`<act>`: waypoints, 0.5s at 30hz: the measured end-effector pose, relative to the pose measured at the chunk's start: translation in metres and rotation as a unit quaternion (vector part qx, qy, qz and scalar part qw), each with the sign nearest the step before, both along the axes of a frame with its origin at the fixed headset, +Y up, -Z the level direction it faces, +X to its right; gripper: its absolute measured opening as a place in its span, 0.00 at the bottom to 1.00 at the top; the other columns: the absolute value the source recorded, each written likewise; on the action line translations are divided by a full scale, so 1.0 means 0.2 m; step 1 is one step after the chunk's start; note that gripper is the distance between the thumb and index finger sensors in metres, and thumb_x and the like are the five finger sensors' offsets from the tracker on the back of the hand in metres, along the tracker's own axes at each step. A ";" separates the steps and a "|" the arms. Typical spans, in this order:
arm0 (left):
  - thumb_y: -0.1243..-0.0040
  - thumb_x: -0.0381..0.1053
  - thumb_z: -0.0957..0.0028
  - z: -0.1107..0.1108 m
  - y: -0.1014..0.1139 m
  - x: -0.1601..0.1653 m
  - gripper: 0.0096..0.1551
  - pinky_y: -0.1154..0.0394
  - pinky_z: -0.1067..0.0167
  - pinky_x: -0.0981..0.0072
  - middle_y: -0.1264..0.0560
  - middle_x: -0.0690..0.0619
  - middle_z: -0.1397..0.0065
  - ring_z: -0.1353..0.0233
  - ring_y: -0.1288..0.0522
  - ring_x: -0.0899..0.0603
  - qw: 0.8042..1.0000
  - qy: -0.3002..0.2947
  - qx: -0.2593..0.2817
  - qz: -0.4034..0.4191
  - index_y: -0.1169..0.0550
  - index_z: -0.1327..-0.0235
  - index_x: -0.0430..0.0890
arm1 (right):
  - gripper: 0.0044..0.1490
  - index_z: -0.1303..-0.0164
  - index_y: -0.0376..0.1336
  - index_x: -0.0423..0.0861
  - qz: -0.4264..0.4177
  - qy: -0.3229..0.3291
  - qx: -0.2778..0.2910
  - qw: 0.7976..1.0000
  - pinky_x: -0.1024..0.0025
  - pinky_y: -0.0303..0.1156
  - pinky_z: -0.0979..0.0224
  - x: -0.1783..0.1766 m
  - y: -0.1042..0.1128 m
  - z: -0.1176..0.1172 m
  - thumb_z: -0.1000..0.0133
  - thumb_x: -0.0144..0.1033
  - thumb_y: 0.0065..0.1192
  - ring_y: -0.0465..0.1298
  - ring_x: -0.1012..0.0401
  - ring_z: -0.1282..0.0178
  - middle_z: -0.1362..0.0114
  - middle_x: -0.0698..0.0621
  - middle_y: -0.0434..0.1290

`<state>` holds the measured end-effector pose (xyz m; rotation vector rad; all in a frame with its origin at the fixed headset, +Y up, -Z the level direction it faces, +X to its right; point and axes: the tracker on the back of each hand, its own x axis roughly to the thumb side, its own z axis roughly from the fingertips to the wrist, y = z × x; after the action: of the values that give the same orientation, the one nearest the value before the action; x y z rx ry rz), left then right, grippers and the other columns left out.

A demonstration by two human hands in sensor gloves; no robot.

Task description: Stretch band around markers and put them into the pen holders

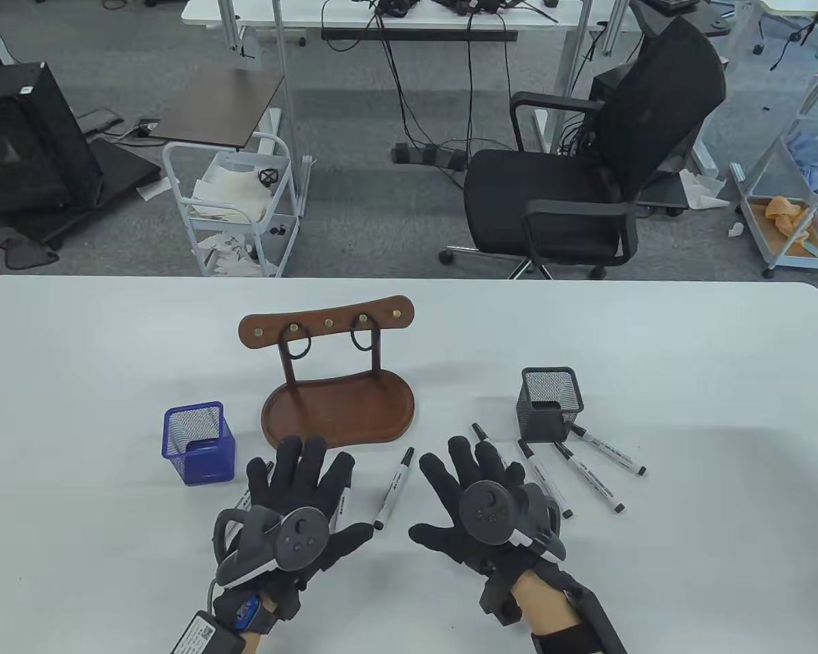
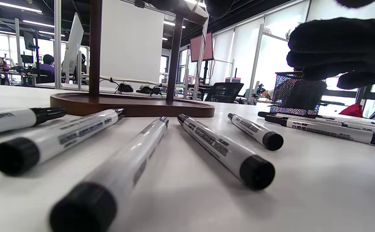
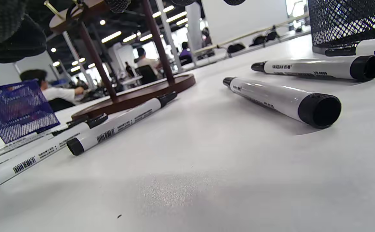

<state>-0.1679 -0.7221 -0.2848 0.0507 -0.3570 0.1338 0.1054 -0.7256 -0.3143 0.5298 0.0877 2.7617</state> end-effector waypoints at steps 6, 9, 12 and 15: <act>0.60 0.86 0.49 0.00 0.00 0.00 0.60 0.59 0.28 0.12 0.56 0.37 0.02 0.08 0.64 0.24 1.000 0.000 -0.002 0.002 0.50 0.08 0.56 | 0.60 0.15 0.43 0.64 -0.003 0.000 0.000 1.000 0.19 0.43 0.23 0.00 0.00 0.00 0.54 0.78 0.59 0.40 0.34 0.08 0.03 0.44 0.40; 0.59 0.86 0.49 0.00 0.00 -0.01 0.60 0.59 0.28 0.12 0.56 0.37 0.02 0.09 0.64 0.24 1.000 0.001 -0.005 0.002 0.50 0.08 0.56 | 0.60 0.15 0.43 0.64 -0.003 -0.001 0.000 1.000 0.19 0.43 0.23 0.01 0.00 0.00 0.55 0.78 0.59 0.40 0.34 0.08 0.03 0.44 0.40; 0.59 0.86 0.49 -0.01 0.00 -0.01 0.60 0.59 0.28 0.12 0.56 0.37 0.02 0.09 0.64 0.24 1.000 0.002 -0.005 0.003 0.50 0.08 0.56 | 0.60 0.15 0.43 0.64 -0.004 -0.001 0.002 1.000 0.19 0.43 0.23 0.01 0.00 0.00 0.54 0.78 0.59 0.40 0.34 0.08 0.03 0.44 0.40; 0.59 0.86 0.49 -0.01 0.00 -0.01 0.60 0.59 0.27 0.12 0.56 0.37 0.02 0.08 0.63 0.24 1.000 0.002 -0.007 0.004 0.50 0.08 0.56 | 0.60 0.15 0.43 0.64 -0.002 -0.001 -0.001 1.000 0.19 0.43 0.23 0.00 0.00 0.00 0.54 0.78 0.59 0.40 0.34 0.08 0.03 0.44 0.40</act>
<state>-0.1701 -0.7227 -0.2867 0.0385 -0.3517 0.1434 0.1061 -0.7250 -0.3147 0.5271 0.0875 2.7571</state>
